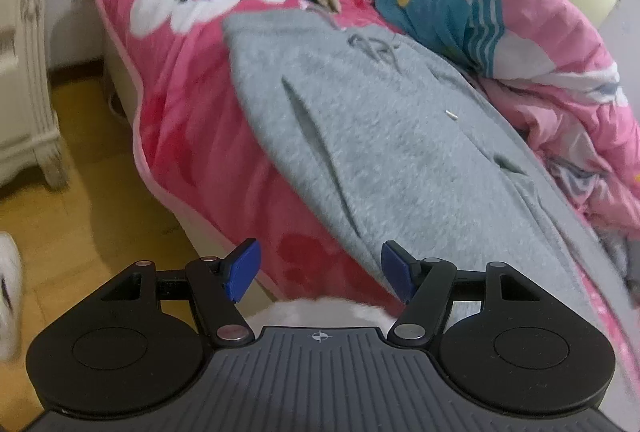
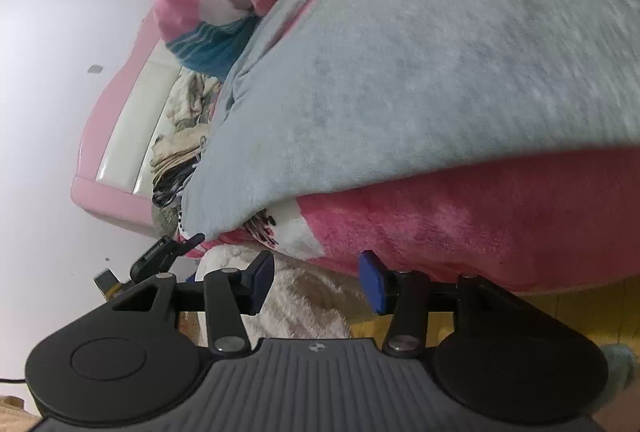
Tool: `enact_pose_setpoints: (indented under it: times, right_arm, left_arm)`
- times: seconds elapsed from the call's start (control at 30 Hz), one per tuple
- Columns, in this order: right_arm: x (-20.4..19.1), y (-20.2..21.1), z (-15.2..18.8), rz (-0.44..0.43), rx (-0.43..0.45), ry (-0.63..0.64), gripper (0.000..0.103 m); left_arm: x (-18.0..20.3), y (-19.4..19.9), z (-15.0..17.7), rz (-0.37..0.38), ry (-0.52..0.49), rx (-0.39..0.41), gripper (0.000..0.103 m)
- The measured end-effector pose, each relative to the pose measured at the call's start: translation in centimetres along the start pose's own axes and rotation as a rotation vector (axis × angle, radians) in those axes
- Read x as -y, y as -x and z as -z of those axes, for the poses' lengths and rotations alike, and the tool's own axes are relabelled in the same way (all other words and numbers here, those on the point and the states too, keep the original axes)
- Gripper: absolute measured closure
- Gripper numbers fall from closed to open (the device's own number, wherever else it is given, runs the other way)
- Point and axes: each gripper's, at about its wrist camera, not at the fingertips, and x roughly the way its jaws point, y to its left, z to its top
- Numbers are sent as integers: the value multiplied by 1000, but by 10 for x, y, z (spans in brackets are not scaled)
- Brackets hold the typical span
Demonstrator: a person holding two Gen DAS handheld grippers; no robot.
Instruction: Fold clothes
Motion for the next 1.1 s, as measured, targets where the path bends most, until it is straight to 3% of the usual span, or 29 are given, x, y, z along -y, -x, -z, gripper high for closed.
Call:
enact_pose_setpoints:
  times: [0.1,0.23,0.37,0.47,0.53,0.67,0.77,1.1]
  right_arm:
    - [-31,0,-4,5,23,136,53]
    - [-72,7,-22,92,160,343,53]
    - [-68,-1,-46,205,266,293,53]
    - [-44,-20,-46,229,219,199,56]
    - [-45,-21,-31,221,222,234,56]
    - [-59,-28,-9,92,85,297,57]
    - [-71,-33,-1,121,79,374,56]
    - [-67,-44,3,131,0,317,54]
  left_arm:
    - [16,4,-5,-19,-75,15,31]
    - [40,7,-8,-43,-172,50,24]
    - [56,5,-7,-42,-218,60,14]
    - [62,0,-5,-41,-232,43,9]
    - [64,-4,-3,-44,-241,30,8]
    - [66,-7,-2,-55,-244,18,7]
    - [66,-9,-2,-60,-239,13,6]
    - [62,-13,-1,-79,-230,-2,5]
